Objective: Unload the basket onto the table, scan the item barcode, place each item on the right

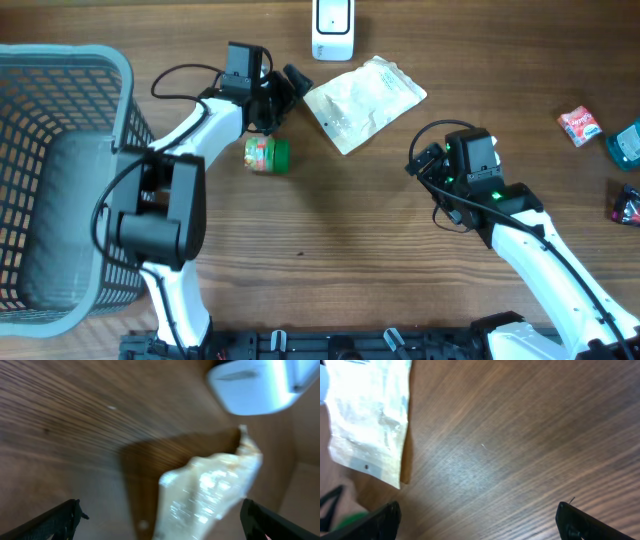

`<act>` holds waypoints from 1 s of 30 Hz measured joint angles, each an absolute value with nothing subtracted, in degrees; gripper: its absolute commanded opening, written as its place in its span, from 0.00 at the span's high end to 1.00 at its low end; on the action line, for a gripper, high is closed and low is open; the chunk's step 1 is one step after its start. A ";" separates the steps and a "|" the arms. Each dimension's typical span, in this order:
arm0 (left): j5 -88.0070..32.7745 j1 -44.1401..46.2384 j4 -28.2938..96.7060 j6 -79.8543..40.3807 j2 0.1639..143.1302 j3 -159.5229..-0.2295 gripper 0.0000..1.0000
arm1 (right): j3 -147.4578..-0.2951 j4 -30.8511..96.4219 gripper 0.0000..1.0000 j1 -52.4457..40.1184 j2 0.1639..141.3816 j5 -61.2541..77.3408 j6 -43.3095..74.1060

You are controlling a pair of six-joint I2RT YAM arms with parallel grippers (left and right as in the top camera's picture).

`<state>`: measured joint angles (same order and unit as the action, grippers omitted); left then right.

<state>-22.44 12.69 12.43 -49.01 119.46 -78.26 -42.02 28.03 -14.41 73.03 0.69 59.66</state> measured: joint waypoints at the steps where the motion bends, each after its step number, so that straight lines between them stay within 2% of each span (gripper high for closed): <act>1: -22.61 12.71 11.09 -48.58 120.92 -78.28 0.00 | -42.02 27.35 0.01 -14.41 73.03 0.99 59.64; 11: -32.69 13.34 -3.07 -47.40 127.11 -80.31 0.00 | -42.02 23.66 0.00 -14.41 73.08 2.13 59.64; 23: -35.51 18.04 -5.80 -47.37 128.44 -80.49 0.09 | -42.02 16.64 0.00 -14.41 79.70 2.31 60.34; 24: -35.51 18.59 -5.91 -47.37 128.49 -80.49 0.14 | -42.02 16.62 0.00 -14.41 80.58 2.44 60.53; 26: -35.64 19.35 -6.11 -47.33 128.81 -80.51 0.36 | -42.02 16.64 0.00 -14.41 81.67 2.59 60.86; 28: -36.07 19.59 -6.13 -47.37 129.54 -80.60 0.66 | -42.02 16.64 0.00 -14.41 81.93 2.59 61.06; 30: -35.90 19.51 -5.85 -47.59 130.32 -80.62 0.85 | -42.02 16.49 0.00 -14.41 81.95 2.59 61.25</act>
